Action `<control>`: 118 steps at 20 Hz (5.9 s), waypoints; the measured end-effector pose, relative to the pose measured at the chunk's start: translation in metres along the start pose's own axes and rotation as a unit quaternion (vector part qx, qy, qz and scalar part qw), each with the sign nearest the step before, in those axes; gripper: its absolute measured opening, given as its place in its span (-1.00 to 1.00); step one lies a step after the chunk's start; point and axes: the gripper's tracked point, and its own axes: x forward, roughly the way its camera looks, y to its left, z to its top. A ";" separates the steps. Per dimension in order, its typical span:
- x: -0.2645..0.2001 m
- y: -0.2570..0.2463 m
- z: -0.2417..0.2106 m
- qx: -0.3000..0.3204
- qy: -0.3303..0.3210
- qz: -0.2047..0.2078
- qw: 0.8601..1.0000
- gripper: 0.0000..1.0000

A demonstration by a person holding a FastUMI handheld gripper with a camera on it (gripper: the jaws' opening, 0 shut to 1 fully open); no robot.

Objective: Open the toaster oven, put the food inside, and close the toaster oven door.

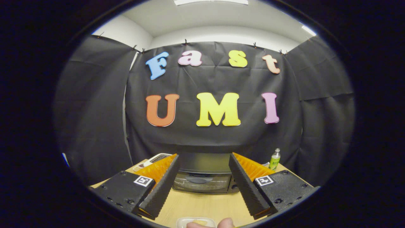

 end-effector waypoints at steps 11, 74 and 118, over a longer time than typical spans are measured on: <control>0.150 0.021 -0.118 0.014 0.090 -0.018 0.996 1.00; -0.085 0.044 -0.262 0.053 0.341 0.030 0.938 1.00; 0.180 -0.010 -0.241 0.242 0.296 -0.100 0.919 -0.25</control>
